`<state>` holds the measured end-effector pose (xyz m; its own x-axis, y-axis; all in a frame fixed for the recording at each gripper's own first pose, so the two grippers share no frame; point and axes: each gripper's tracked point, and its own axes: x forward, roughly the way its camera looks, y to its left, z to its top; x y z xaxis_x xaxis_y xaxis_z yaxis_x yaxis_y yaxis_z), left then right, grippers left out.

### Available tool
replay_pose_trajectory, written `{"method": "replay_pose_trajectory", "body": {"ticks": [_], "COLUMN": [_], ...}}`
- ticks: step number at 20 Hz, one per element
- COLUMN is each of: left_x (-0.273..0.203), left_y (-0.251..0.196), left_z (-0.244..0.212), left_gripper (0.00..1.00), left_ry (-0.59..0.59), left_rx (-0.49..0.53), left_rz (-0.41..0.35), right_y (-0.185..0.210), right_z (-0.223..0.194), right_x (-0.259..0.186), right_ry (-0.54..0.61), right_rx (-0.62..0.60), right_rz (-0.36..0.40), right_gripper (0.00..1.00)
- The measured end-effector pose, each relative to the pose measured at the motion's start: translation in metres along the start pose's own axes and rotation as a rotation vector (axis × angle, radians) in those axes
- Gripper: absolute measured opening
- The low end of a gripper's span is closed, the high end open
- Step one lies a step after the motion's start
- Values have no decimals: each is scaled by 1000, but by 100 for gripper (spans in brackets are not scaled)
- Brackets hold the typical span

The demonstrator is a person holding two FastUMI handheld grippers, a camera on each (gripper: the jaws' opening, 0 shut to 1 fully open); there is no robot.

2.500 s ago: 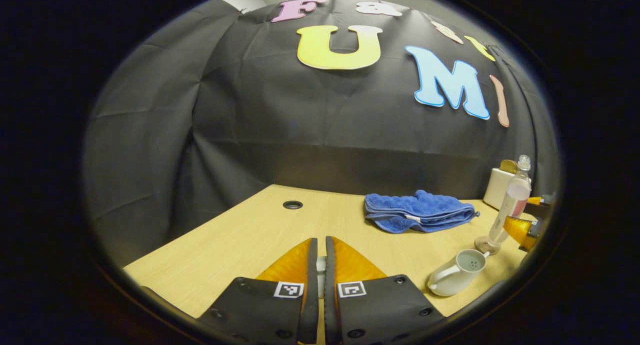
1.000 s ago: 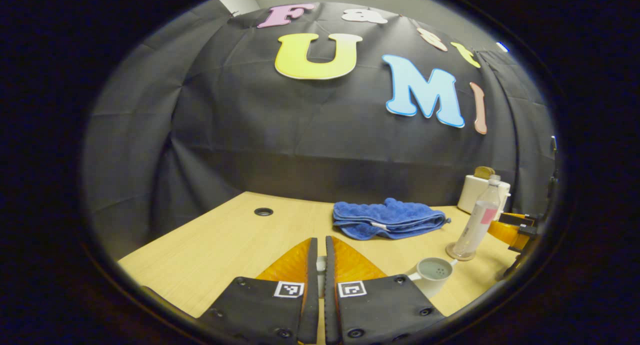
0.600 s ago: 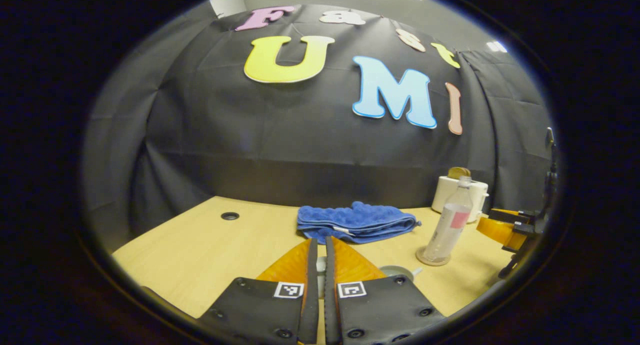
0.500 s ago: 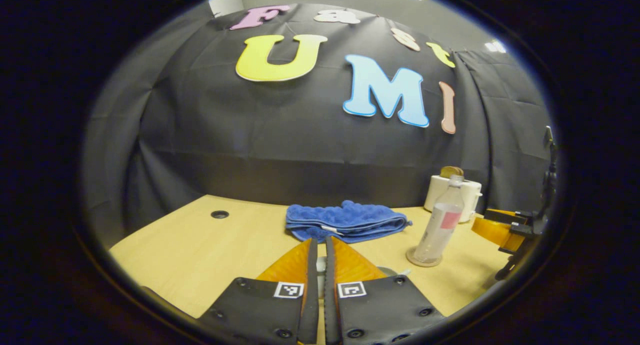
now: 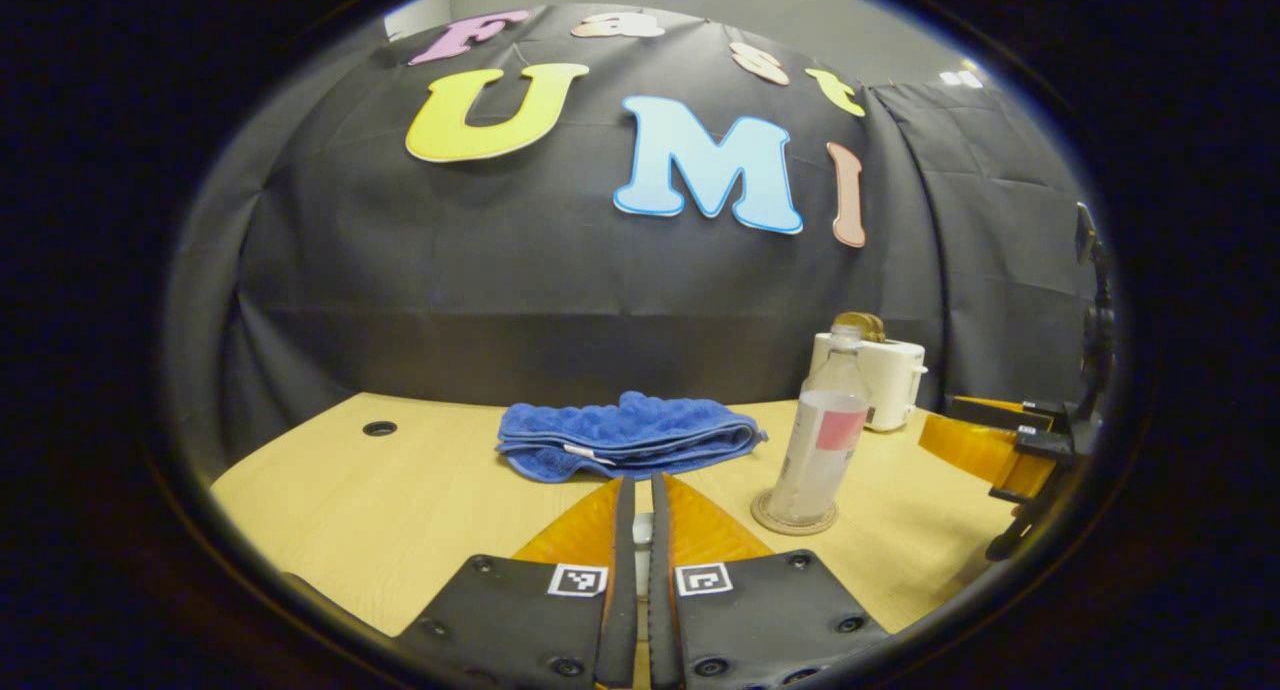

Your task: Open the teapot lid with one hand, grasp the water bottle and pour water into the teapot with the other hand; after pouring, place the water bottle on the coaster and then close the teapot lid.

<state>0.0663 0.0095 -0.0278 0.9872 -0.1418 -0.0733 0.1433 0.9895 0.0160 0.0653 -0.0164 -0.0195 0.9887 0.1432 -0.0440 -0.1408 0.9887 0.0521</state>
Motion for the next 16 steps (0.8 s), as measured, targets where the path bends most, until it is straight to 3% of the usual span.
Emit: {"method": "replay_pose_trajectory", "body": {"ticks": [9,16], "left_x": [10,11], "left_y": [5,5], "left_z": [-13,-18], "left_gripper": [11,15], "left_ry": [26,35], "left_rx": [40,32], "left_rz": [49,53], "right_y": [-9,-6], "right_z": [12,10], "right_x": [-7,-7], "right_ry": [-37,-32], "right_rx": [88,77], "right_rz": [-1,4], "right_gripper": [93,93]}}
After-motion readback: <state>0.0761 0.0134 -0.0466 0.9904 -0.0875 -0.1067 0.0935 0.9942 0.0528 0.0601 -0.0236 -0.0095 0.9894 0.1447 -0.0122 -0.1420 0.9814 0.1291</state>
